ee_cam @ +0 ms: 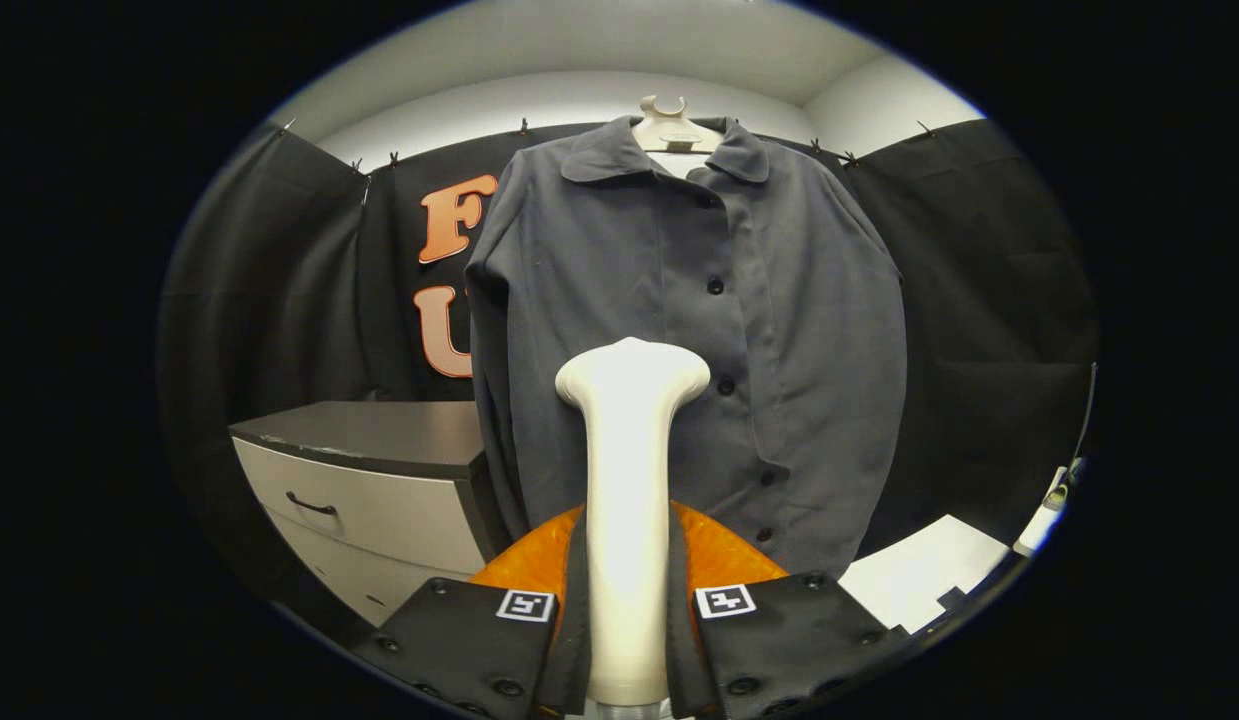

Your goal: Iron the clothes twice with a garment steamer, once on the left side and once on the right side.

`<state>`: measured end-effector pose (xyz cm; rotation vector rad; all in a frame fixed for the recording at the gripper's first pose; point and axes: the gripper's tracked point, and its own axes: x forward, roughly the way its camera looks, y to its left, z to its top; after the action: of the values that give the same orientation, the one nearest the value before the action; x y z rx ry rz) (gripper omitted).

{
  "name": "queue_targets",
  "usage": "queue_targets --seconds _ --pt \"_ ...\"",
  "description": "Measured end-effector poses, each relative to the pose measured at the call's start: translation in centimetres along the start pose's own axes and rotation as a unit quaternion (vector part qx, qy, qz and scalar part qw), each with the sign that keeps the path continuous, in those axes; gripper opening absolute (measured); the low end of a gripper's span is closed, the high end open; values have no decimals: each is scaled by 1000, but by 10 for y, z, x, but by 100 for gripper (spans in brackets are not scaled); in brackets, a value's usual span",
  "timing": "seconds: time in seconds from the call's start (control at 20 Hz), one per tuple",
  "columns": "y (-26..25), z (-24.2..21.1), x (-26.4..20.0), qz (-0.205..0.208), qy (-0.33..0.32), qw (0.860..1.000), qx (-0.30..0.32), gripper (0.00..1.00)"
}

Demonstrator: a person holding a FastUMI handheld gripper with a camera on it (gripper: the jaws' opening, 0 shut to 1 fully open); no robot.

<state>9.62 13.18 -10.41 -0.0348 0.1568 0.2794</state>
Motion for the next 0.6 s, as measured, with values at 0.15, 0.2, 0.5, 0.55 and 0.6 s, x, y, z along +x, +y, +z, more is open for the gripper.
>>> queue_targets --seconds 0.15,0.2,0.5,0.55,0.6 --pt "-1 -21 -6 0 16 1000 0 38" --pt "0 -29 -7 0 21 1000 0 38" --pt "-1 -81 -14 -2 65 998 2 38" --pt "-1 -88 -15 -2 70 998 1 38" --pt "-1 -95 -15 -2 75 997 1 38"
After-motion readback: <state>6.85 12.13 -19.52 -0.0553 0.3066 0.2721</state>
